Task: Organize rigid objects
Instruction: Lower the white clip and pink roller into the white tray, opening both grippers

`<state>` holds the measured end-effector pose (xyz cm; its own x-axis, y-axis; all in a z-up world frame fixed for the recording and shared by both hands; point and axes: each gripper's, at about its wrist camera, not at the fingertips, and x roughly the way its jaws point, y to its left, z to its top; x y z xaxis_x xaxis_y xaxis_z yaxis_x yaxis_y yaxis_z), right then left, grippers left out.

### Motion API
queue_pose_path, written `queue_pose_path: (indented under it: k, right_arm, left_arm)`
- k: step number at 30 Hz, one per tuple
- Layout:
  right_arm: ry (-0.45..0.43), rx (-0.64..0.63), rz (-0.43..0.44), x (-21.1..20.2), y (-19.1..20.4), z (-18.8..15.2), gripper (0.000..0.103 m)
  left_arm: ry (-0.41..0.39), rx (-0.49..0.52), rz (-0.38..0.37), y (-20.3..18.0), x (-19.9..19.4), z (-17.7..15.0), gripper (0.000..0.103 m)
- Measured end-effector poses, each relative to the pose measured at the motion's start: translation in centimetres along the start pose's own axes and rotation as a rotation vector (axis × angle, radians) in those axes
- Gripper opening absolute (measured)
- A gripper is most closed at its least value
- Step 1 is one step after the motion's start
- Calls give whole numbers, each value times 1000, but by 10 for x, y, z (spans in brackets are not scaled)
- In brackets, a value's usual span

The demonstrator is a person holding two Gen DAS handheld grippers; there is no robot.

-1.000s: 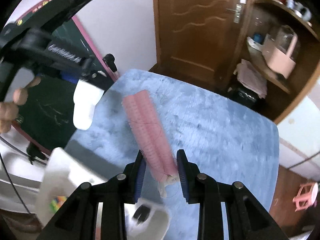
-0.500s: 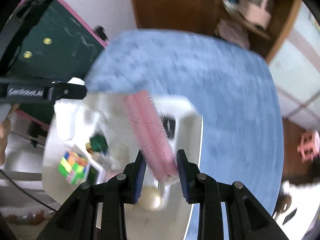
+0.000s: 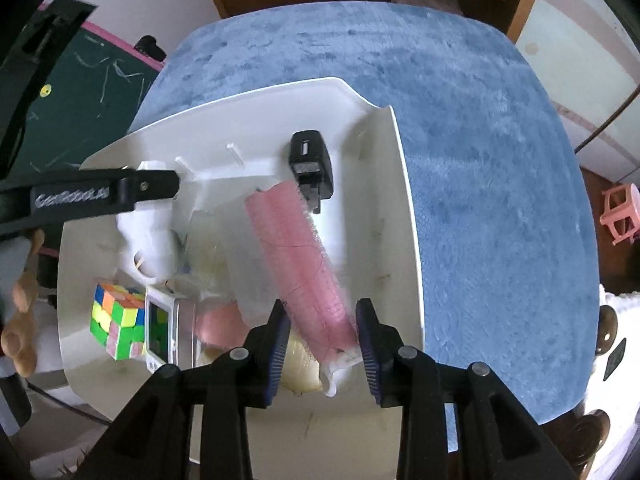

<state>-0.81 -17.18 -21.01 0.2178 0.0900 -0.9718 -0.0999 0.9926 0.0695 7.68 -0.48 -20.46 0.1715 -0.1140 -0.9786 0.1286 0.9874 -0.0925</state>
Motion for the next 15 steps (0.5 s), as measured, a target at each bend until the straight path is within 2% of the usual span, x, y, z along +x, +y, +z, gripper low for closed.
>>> queue_pose_path:
  k: [1, 3, 8, 15]
  right_arm:
    - [-8, -6, 2, -3, 1, -2, 50]
    - [-41, -30, 2, -14, 3, -7, 56]
    - [-113, -75, -15, -44, 12, -19, 56]
    - [-203, -88, -8, -96, 21, -36, 56]
  left_arm:
    - [-5, 3, -4, 0, -2, -1, 66]
    - [-28, 10, 3, -2, -12, -4, 66]
    - [-86, 11, 23, -6, -41, -15, 72]
    - [-166, 12, 11, -12, -92, -39, 72]
